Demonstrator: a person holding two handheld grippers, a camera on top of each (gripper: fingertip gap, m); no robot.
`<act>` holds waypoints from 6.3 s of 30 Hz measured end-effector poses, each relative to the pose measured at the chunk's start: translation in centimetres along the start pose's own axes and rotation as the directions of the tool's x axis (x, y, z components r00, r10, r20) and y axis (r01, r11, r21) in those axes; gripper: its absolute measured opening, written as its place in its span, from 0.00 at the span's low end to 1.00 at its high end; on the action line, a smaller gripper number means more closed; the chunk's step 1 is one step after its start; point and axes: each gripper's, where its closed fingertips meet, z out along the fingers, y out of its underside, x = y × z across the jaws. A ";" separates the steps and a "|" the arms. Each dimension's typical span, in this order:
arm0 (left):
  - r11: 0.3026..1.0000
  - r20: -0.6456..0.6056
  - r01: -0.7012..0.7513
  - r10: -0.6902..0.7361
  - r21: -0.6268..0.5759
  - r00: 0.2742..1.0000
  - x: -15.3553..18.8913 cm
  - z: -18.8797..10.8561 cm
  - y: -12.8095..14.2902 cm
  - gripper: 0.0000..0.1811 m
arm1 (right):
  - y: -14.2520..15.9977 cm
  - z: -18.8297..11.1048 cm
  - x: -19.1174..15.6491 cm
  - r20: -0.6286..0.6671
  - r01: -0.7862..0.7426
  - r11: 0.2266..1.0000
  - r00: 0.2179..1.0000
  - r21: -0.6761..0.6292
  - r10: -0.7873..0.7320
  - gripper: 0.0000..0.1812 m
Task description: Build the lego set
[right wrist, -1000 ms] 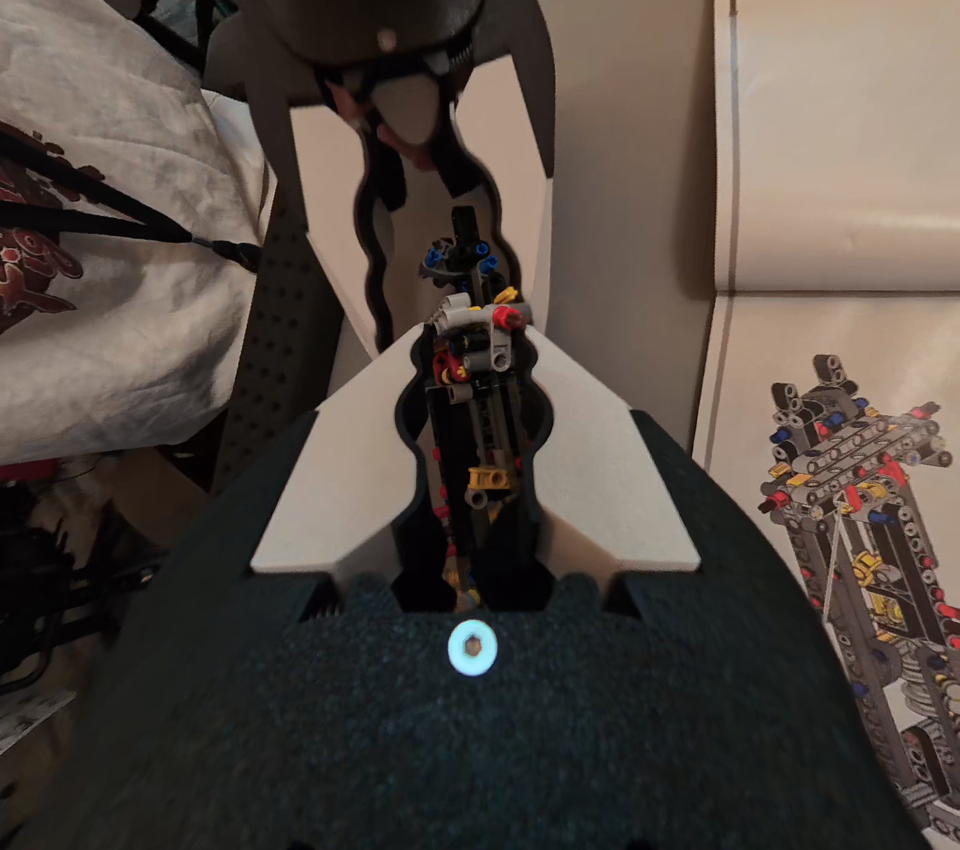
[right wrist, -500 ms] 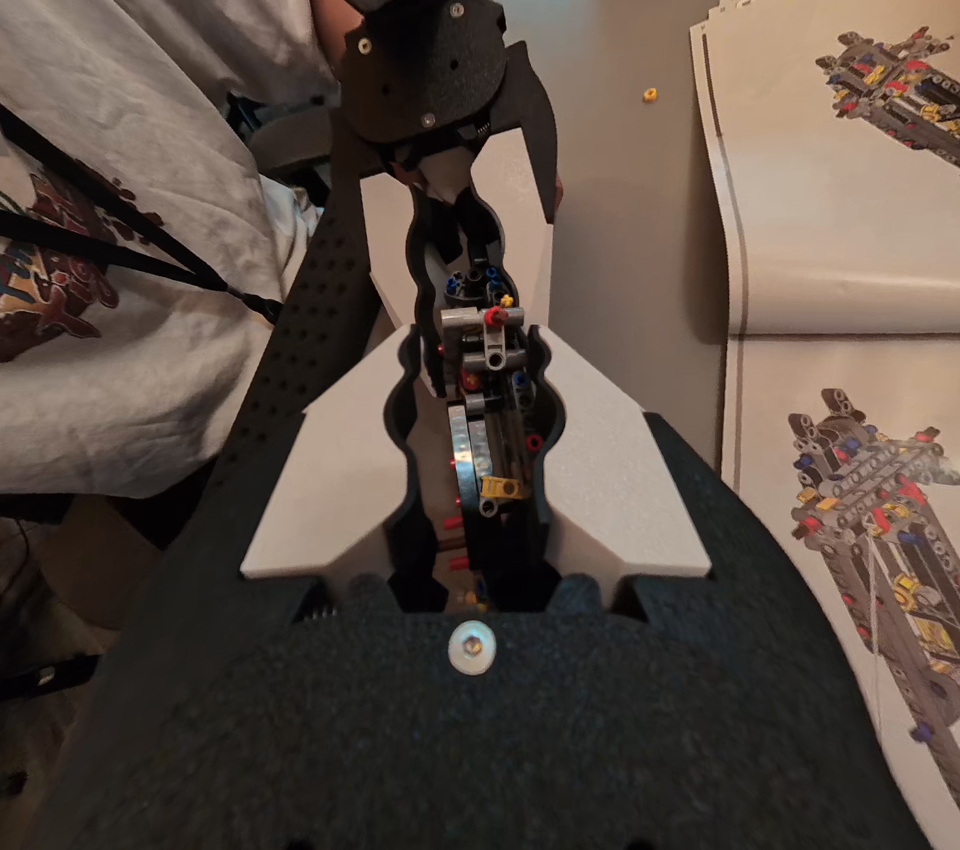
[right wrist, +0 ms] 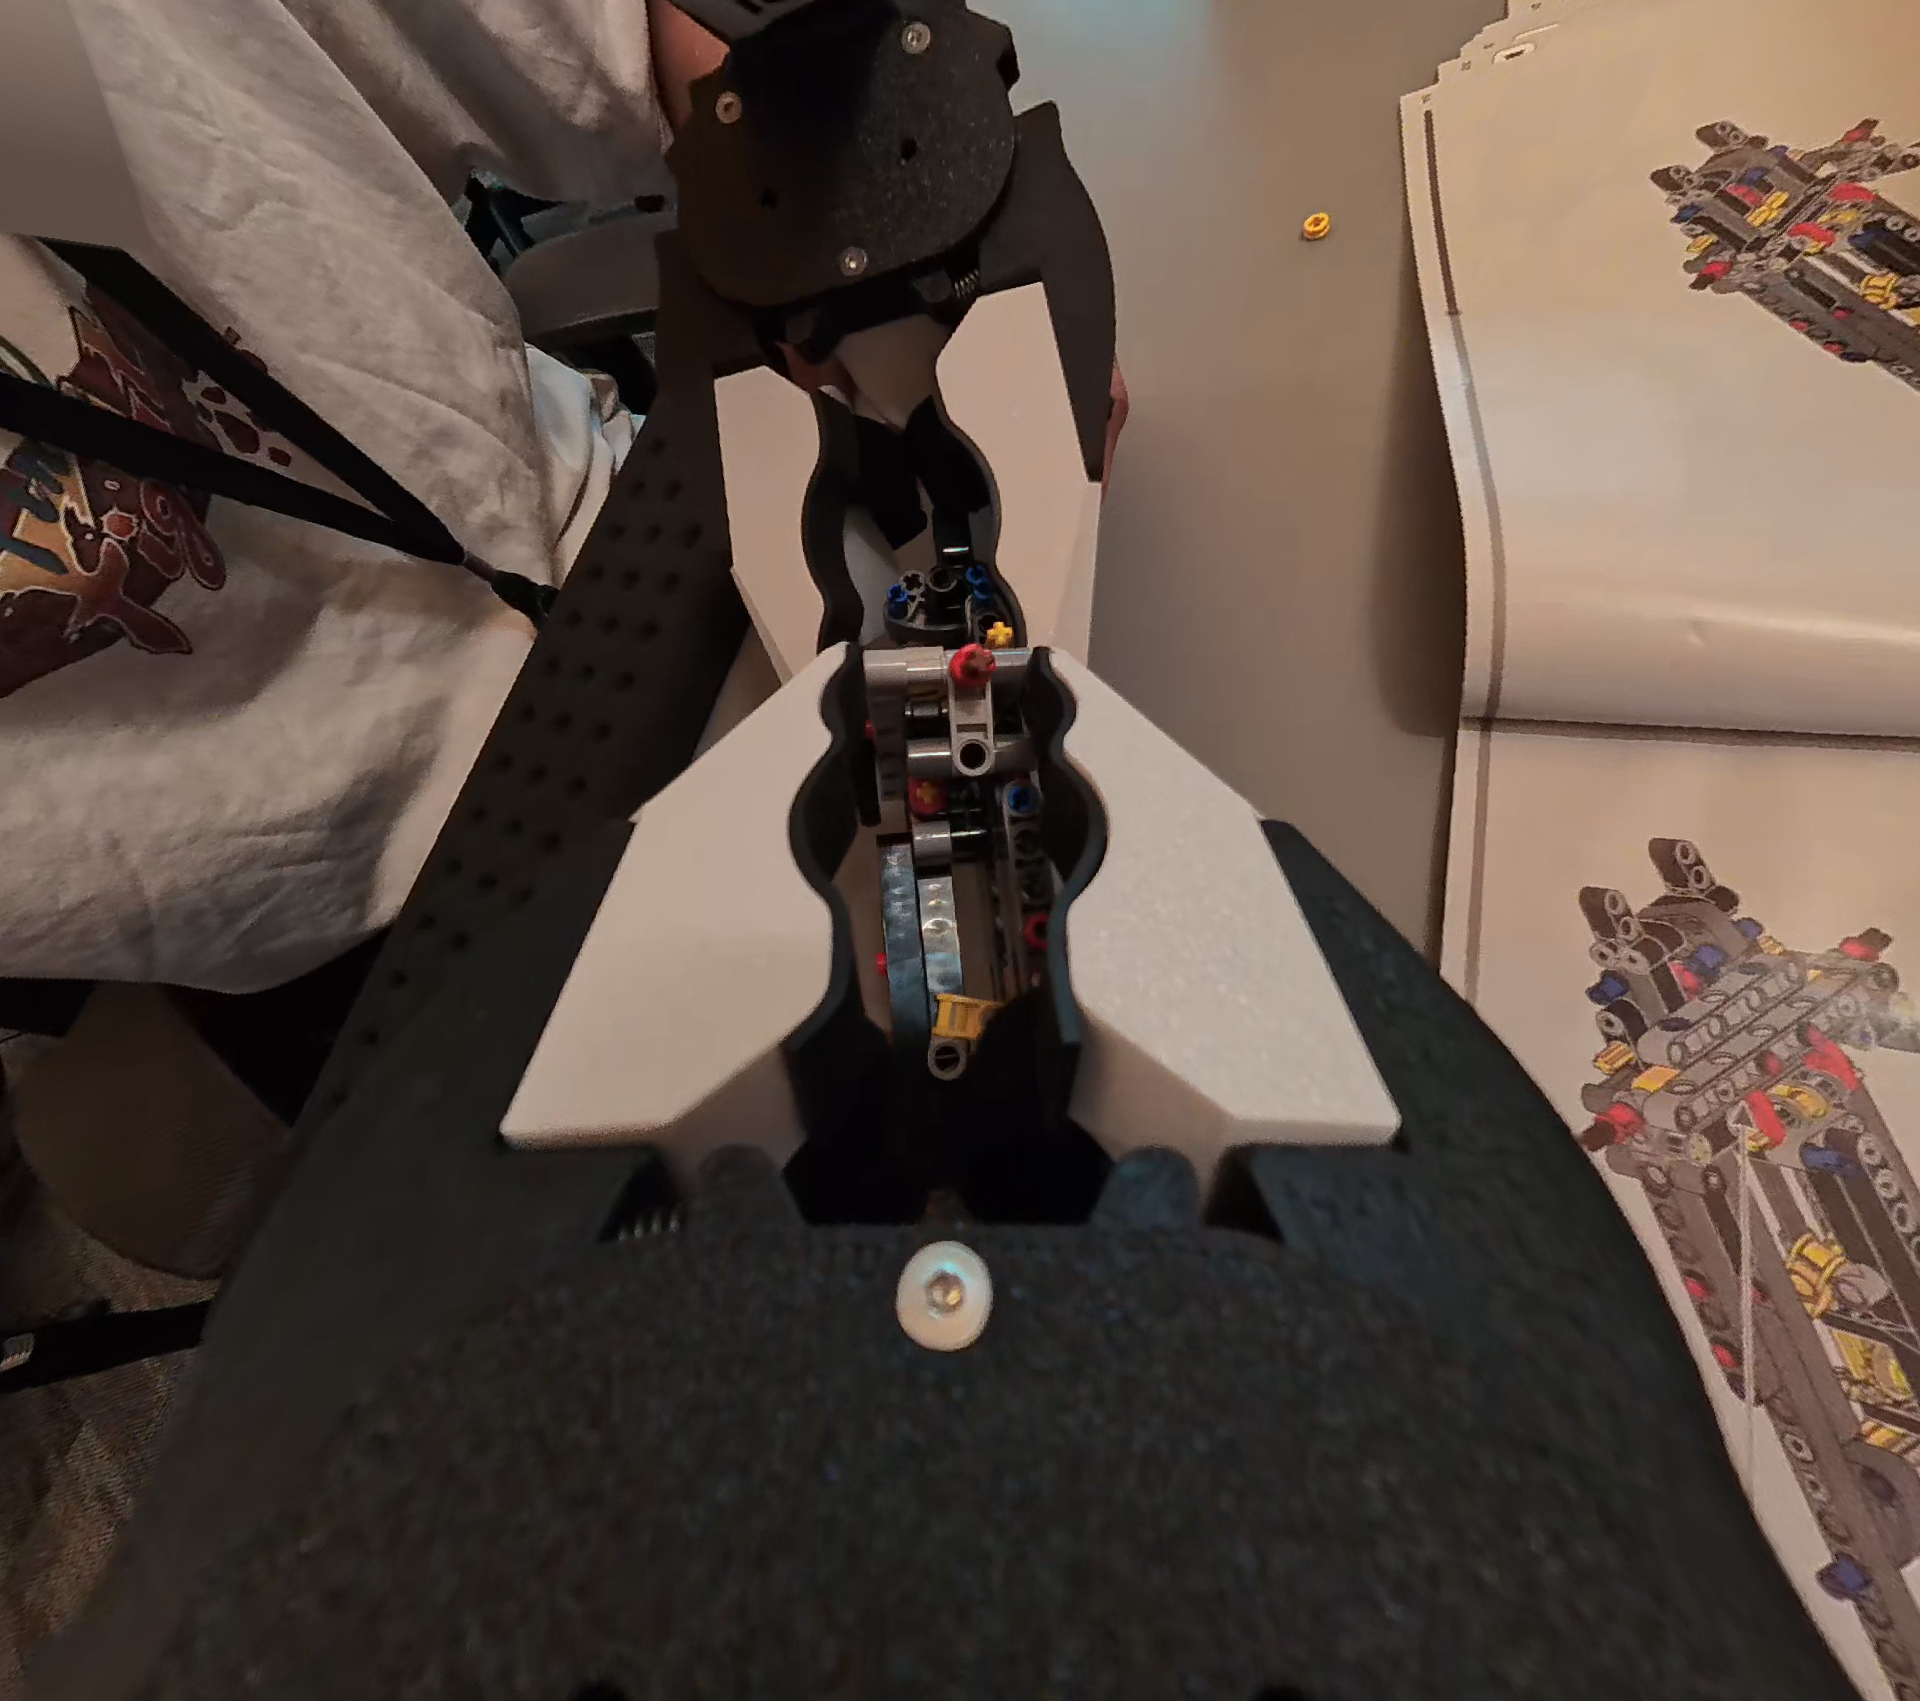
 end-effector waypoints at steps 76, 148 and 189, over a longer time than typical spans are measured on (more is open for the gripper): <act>0.984 0.073 -0.179 0.179 -0.009 0.981 -0.2 -0.2 0.3 0.20 | 1.2 -2.2 0.3 -0.607 0.277 0.665 0.272 -0.694 -0.747 0.10; 0.999 0.080 0.024 -0.022 -0.023 0.997 -2.5 -0.7 0.5 0.19 | 0.4 -1.6 -1.9 -0.877 0.200 0.910 0.402 0.363 0.262 0.10; 0.976 -0.140 -0.019 -0.012 -0.216 0.990 -3.1 -3.3 3.3 0.20 | 0.9 -3.9 -0.9 -0.782 0.154 0.840 0.481 0.521 0.396 0.04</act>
